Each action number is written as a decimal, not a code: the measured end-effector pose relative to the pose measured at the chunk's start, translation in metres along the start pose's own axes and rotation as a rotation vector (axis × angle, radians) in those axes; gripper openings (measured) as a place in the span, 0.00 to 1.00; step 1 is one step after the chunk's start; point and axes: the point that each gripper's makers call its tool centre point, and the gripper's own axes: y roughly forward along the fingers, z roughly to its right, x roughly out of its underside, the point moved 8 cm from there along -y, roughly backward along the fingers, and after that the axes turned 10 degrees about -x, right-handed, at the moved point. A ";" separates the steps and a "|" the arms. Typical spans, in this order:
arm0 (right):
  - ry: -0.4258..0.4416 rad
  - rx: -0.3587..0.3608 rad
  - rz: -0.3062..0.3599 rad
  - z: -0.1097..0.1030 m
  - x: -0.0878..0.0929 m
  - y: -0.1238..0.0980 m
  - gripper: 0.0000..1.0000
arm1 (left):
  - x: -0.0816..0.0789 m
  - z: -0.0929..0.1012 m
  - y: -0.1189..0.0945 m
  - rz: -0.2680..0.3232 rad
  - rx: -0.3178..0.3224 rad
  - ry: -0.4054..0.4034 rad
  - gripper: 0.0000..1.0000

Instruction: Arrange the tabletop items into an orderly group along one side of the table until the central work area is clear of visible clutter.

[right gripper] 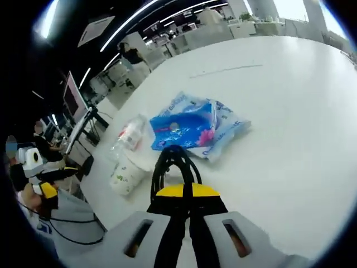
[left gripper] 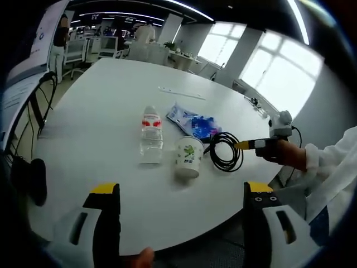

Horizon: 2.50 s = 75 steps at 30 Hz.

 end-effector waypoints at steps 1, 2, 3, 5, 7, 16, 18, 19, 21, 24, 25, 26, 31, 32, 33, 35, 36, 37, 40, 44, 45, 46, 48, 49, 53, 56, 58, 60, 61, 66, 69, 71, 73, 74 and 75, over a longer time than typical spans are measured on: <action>0.001 -0.011 0.009 -0.002 -0.002 -0.003 0.00 | 0.000 0.000 0.000 -0.001 0.000 -0.001 0.94; 0.003 -0.021 0.020 -0.004 -0.004 -0.010 0.00 | 0.001 0.000 0.000 -0.001 -0.001 -0.002 0.94; 0.005 -0.029 0.029 -0.004 -0.006 -0.013 0.00 | 0.001 0.000 0.000 -0.002 -0.003 -0.003 0.94; 0.011 -0.040 0.048 -0.006 -0.008 -0.021 0.00 | 0.002 0.000 0.000 -0.004 -0.003 -0.005 0.94; 0.027 -0.050 0.074 -0.009 -0.011 -0.031 0.00 | 0.002 0.000 0.000 -0.005 -0.004 -0.005 0.94; 0.116 -0.024 0.184 0.016 -0.025 -0.067 0.00 | 0.003 0.006 0.002 -0.015 0.007 0.006 0.95; 0.147 -0.025 0.210 0.024 -0.027 -0.072 0.00 | 0.003 0.007 0.002 -0.015 0.009 0.008 0.95; 0.168 -0.043 0.223 0.030 -0.028 -0.074 0.00 | 0.003 0.007 0.002 -0.015 0.012 0.009 0.95; 0.186 -0.038 0.251 0.042 -0.029 -0.077 0.00 | 0.002 0.007 0.002 -0.014 0.012 0.011 0.95; 0.208 -0.011 0.260 0.060 -0.030 -0.081 0.00 | 0.003 0.007 0.002 -0.020 0.013 0.013 0.95; 0.217 0.003 0.266 0.068 -0.031 -0.082 0.00 | 0.003 0.007 0.002 -0.023 0.011 0.017 0.95; 0.226 0.010 0.271 0.073 -0.032 -0.083 0.00 | 0.002 0.007 0.001 -0.024 0.010 0.019 0.95; 0.304 0.041 0.327 0.100 -0.036 -0.088 0.00 | 0.003 0.006 0.000 -0.036 0.002 0.024 0.95; 0.311 0.048 0.335 0.104 -0.037 -0.089 0.00 | 0.003 0.006 0.000 -0.037 0.001 0.025 0.95; 0.314 0.051 0.337 0.106 -0.038 -0.089 0.00 | 0.003 0.006 0.000 -0.038 0.001 0.028 0.95; 0.336 0.065 0.341 0.114 -0.038 -0.088 0.00 | 0.003 0.007 0.001 -0.043 0.003 0.030 0.95; 0.343 0.075 0.343 0.118 -0.039 -0.086 0.00 | 0.003 0.008 0.001 -0.045 0.004 0.032 0.95; 0.350 0.078 0.343 0.122 -0.039 -0.084 0.00 | 0.003 0.009 0.002 -0.048 0.006 0.035 0.95; 0.368 0.082 0.342 0.129 -0.039 -0.077 0.00 | 0.001 0.013 0.002 -0.045 0.007 0.042 0.95; 0.369 0.115 0.325 0.139 -0.043 -0.068 0.00 | -0.002 0.017 0.002 -0.041 0.019 0.049 0.95; 0.368 0.118 0.325 0.138 -0.045 -0.068 0.00 | -0.002 0.018 0.003 -0.042 0.019 0.050 0.95; 0.368 0.121 0.325 0.139 -0.047 -0.067 0.00 | -0.002 0.018 0.003 -0.046 0.018 0.056 0.95; 0.368 0.126 0.324 0.144 -0.051 -0.065 0.00 | -0.002 0.018 0.004 -0.051 0.014 0.071 0.95; 0.369 0.129 0.322 0.146 -0.053 -0.064 0.00 | -0.003 0.019 0.004 -0.052 0.012 0.075 0.95; 0.360 0.154 0.283 0.155 -0.055 -0.058 0.00 | -0.004 0.018 0.004 -0.048 0.011 0.068 0.95; 0.348 0.159 0.273 0.159 -0.055 -0.055 0.00 | -0.006 0.019 0.005 -0.040 0.010 0.057 0.95; 0.357 0.159 0.281 0.161 -0.055 -0.052 0.00 | -0.007 0.020 0.006 -0.042 0.011 0.056 0.95; 0.369 0.166 0.282 0.164 -0.054 -0.051 0.00 | -0.008 0.021 0.007 -0.042 0.011 0.061 0.95; 0.374 0.166 0.283 0.165 -0.054 -0.050 0.00 | -0.009 0.021 0.007 -0.041 0.012 0.062 0.95; 0.389 0.180 0.285 0.170 -0.051 -0.049 0.00 | -0.010 0.023 0.007 -0.034 0.012 0.054 0.95; 0.401 0.190 0.285 0.171 -0.049 -0.049 0.00 | -0.009 0.023 0.006 -0.027 0.014 0.037 0.95; 0.403 0.202 0.287 0.173 -0.048 -0.048 0.00 | -0.009 0.022 0.005 -0.028 0.007 0.034 0.95; 0.410 0.210 0.289 0.174 -0.047 -0.047 0.00 | -0.008 0.021 0.004 -0.029 0.001 0.037 0.95; 0.411 0.214 0.288 0.175 -0.047 -0.047 0.00 | -0.009 0.021 0.004 -0.027 -0.001 0.036 0.95; 0.412 0.218 0.286 0.175 -0.046 -0.046 0.00 | -0.009 0.021 0.003 -0.024 -0.002 0.035 0.95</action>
